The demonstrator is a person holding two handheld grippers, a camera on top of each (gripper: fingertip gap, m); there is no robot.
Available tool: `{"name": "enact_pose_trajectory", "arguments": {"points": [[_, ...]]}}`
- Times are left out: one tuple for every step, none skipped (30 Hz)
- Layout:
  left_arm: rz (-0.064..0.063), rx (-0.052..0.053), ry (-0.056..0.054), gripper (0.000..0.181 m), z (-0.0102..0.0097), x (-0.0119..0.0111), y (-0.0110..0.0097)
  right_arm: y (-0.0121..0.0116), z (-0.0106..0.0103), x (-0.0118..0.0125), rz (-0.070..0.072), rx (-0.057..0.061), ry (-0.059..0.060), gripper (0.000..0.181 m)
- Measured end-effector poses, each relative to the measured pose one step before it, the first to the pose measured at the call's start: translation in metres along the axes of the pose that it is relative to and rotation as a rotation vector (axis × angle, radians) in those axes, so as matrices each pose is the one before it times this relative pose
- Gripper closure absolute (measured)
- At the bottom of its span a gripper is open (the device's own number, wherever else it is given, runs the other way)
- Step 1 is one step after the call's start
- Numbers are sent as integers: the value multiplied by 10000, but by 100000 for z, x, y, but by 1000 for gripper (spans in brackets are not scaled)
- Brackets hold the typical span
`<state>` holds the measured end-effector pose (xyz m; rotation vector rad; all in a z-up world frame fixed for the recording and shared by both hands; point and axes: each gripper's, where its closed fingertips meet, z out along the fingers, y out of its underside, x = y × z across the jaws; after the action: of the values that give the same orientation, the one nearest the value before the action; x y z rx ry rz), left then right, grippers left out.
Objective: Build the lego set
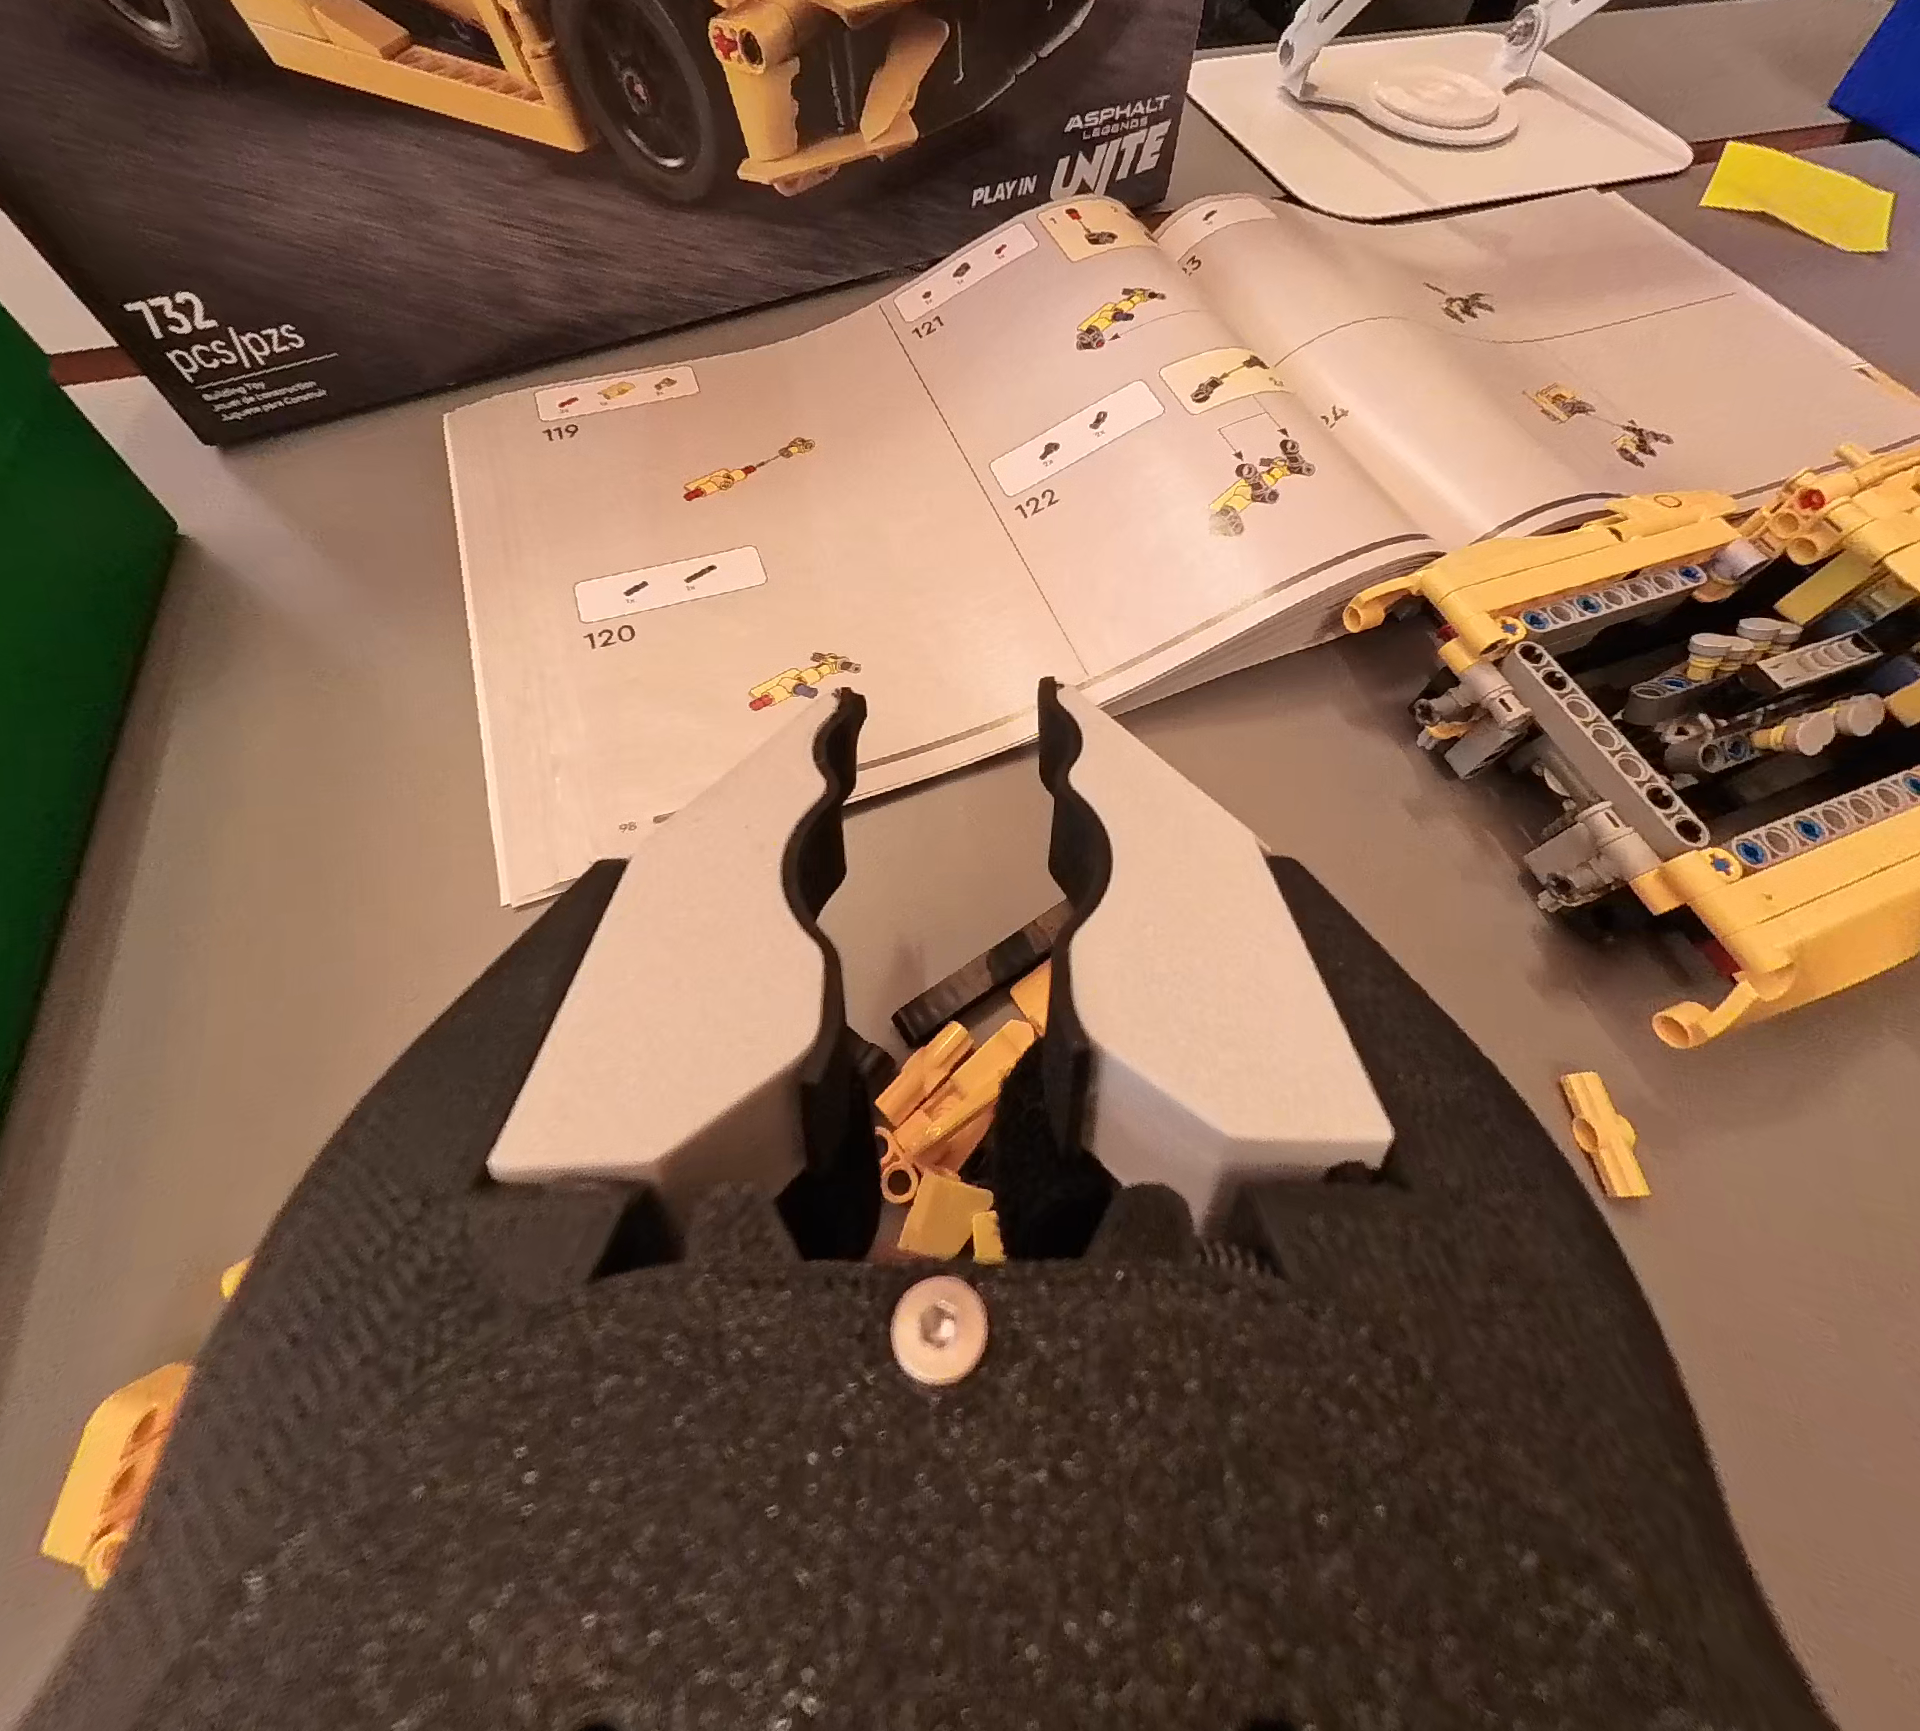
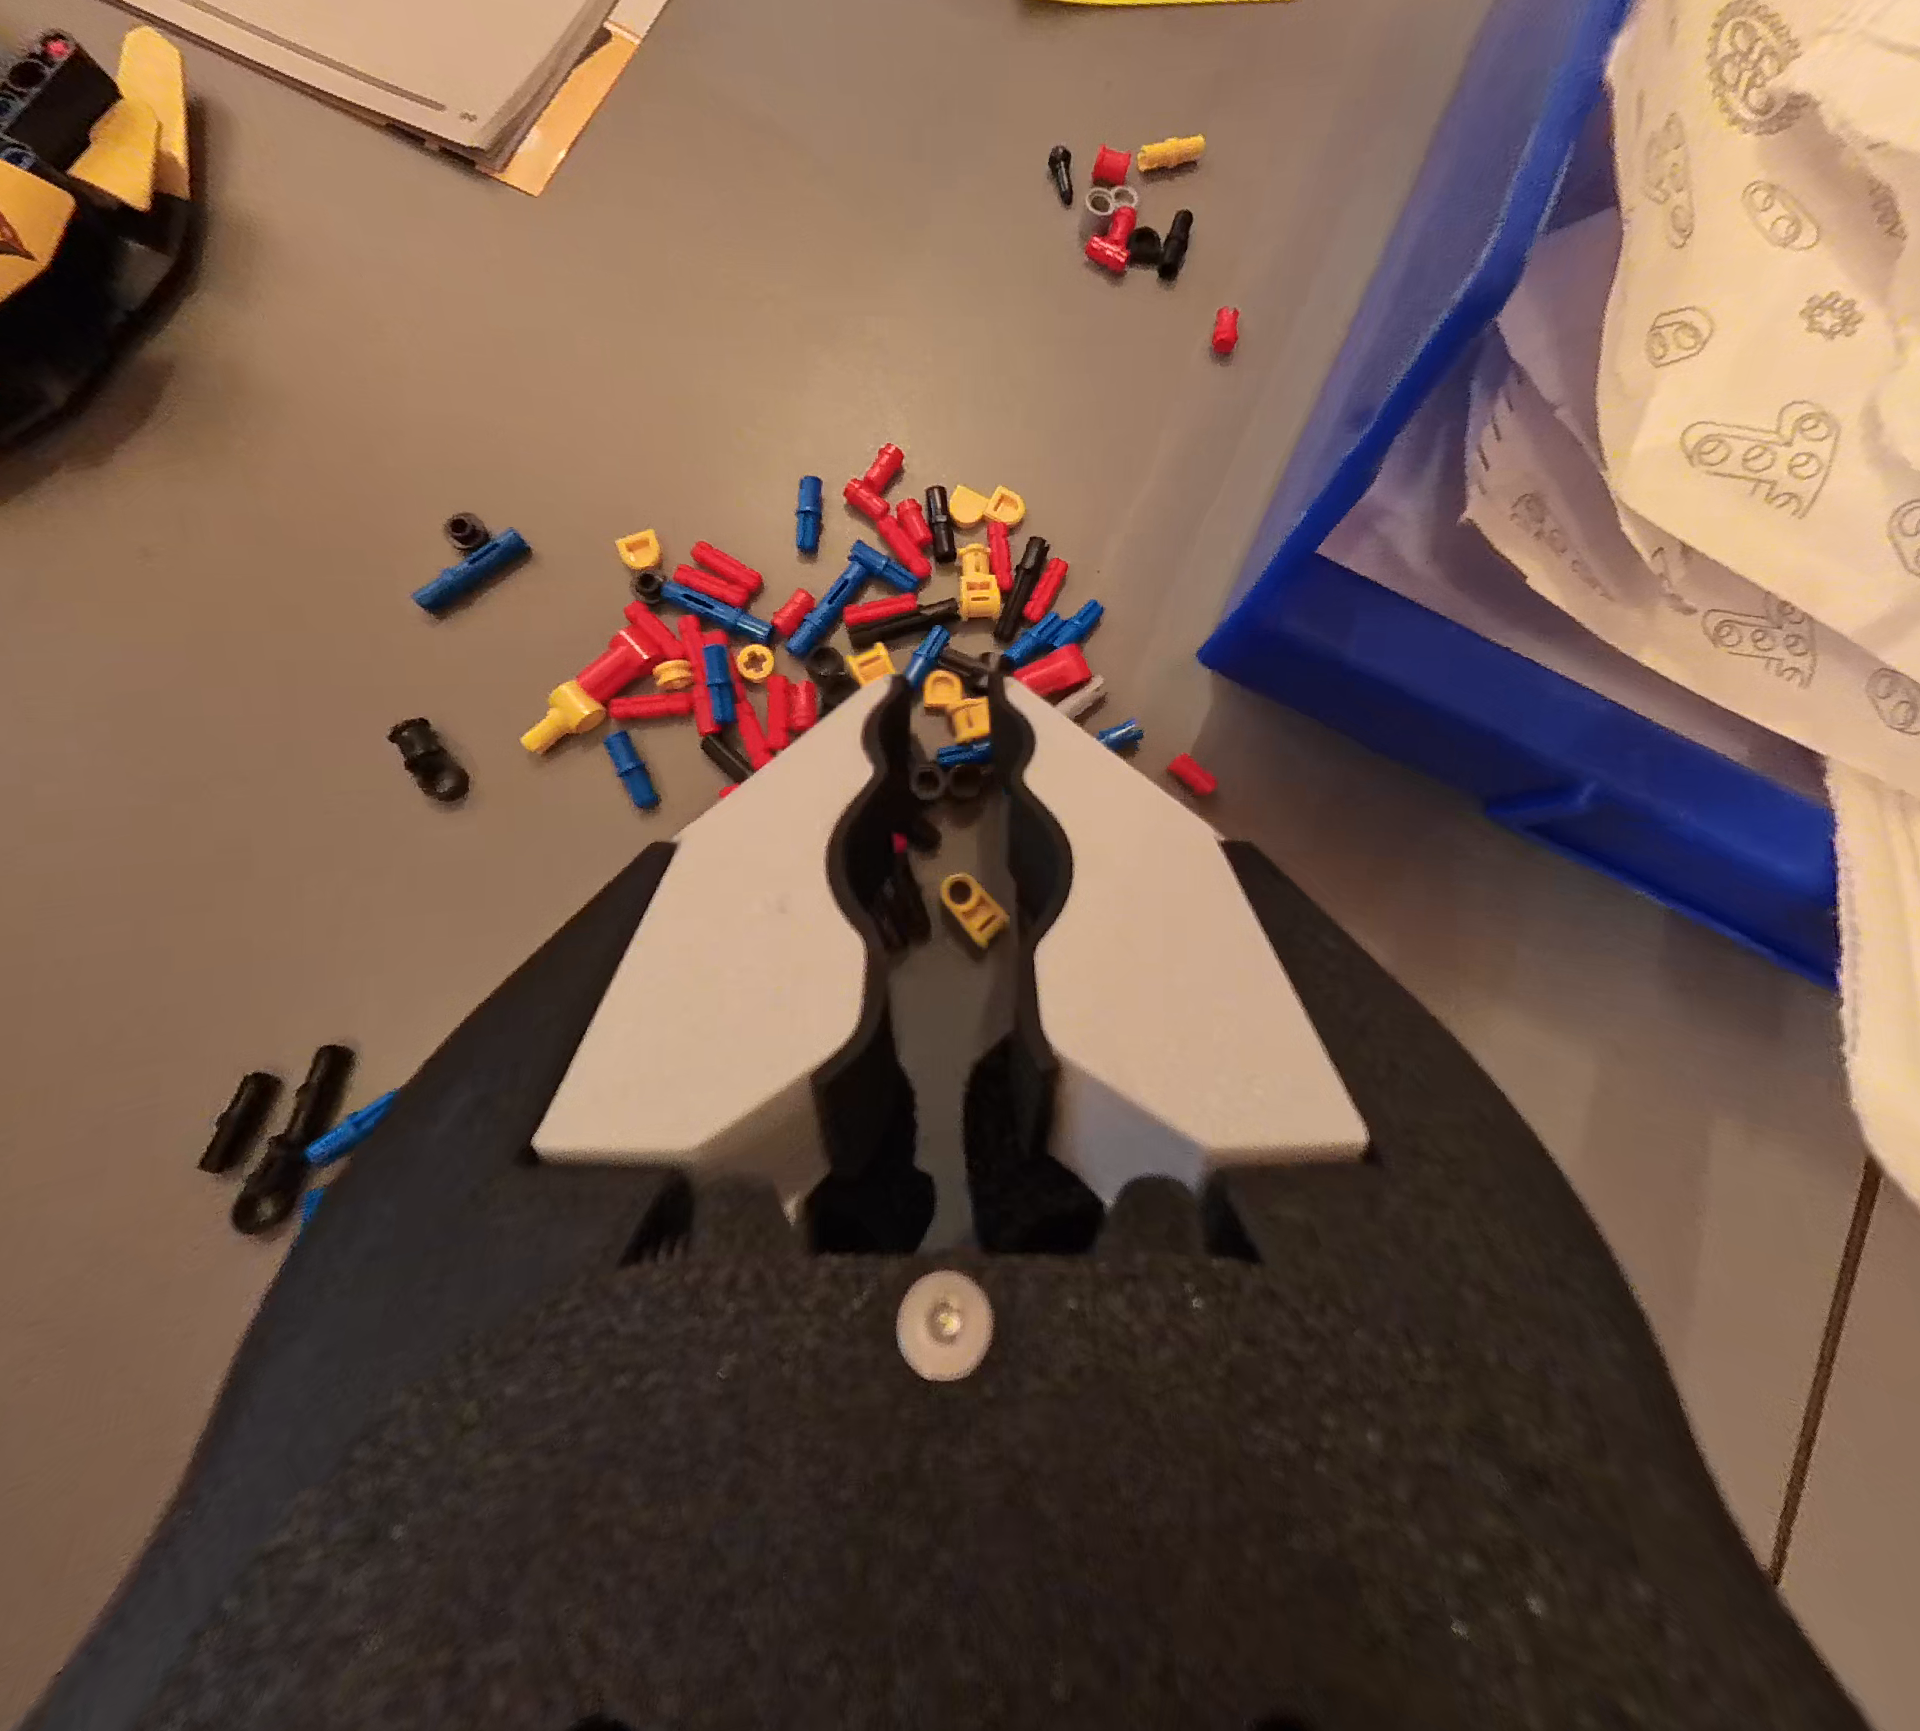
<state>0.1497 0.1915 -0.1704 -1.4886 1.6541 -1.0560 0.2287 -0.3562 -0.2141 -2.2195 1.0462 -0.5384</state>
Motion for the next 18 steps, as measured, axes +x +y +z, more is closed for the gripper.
{"name": "enact_pose_trajectory", "arguments": {"points": [[2,-13,-8,146,27,-17,22,-16,-108,-139,-13,34,-4,168],[3,-12,-10,146,17,-30,25,-22,-123,-123,5,51,-3,168],[-2,-7,-8,146,6,-32,14,11,-99,-108,26,37,-14,168],[-8,1,-2,146,-10,-16,3,27,-83,-78,45,18,-15,168],[-9,9,3,146,-19,-6,-11,76,-57,-51,40,-8,1,168],[-4,16,6,146,-39,7,-31,114,-26,-67,1,-36,7,168],[1,23,4,146,-42,12,-36,88,-45,-51,-40,-42,33,168],[-1,12,4,146,-25,-9,-12,-1,-67,-67,-58,-14,40,168],[-8,-7,15,146,2,6,5,-53,-90,-120,-45,-10,6,168],[-12,-10,29,146,5,38,19,-85,-104,-165,-22,-26,-29,168],[-13,4,32,146,-12,46,-9,-135,-98,-195,-15,-7,-37,168],[-11,14,29,146,-4,50,-24,-193,-82,-207,-18,34,-44,168],[-7,9,24,146,-10,50,-27,-190,-54,-196,-20,30,-38,169],[-4,1,17,146,-8,28,2,-176,-13,-173,-16,11,-25,168],[-8,2,12,146,-19,5,7,-217,22,-211,-12,15,-41,168],[-12,7,8,146,-17,-6,0,-292,56,-295,-13,46,-74,168],[-13,15,-2,146,-33,-39,-24,-357,75,-324,-9,67,-73,168],[-10,18,-19,146,-32,-74,-29,-446,69,-426,-7,92,-96,168]]}}
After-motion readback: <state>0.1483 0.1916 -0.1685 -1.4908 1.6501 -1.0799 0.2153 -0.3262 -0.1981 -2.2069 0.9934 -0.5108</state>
